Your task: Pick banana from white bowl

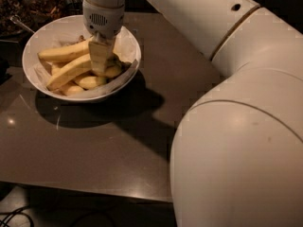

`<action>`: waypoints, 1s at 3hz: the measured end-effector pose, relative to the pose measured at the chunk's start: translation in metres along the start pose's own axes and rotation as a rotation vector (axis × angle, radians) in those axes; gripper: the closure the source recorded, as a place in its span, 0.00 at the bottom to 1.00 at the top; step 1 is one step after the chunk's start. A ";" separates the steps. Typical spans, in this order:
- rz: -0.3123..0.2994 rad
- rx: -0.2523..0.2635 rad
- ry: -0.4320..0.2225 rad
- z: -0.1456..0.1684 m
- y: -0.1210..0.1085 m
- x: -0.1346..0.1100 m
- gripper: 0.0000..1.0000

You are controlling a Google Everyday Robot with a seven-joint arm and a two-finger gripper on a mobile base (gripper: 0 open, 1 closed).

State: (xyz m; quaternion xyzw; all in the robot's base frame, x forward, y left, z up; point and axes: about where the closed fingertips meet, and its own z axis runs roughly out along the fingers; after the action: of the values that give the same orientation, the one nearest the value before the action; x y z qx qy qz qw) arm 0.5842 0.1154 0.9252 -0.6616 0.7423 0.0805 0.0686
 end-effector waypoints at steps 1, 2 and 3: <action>-0.038 0.048 -0.050 -0.014 0.006 -0.004 1.00; -0.112 0.090 -0.114 -0.039 0.027 -0.001 1.00; -0.177 0.100 -0.158 -0.058 0.043 0.004 1.00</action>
Offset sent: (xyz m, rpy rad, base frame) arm -0.0624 -0.0233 0.0702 0.1436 -0.1721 0.1707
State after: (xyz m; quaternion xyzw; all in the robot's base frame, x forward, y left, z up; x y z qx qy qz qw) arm 0.5415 0.1039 0.9820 -0.7119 0.6764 0.0890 0.1666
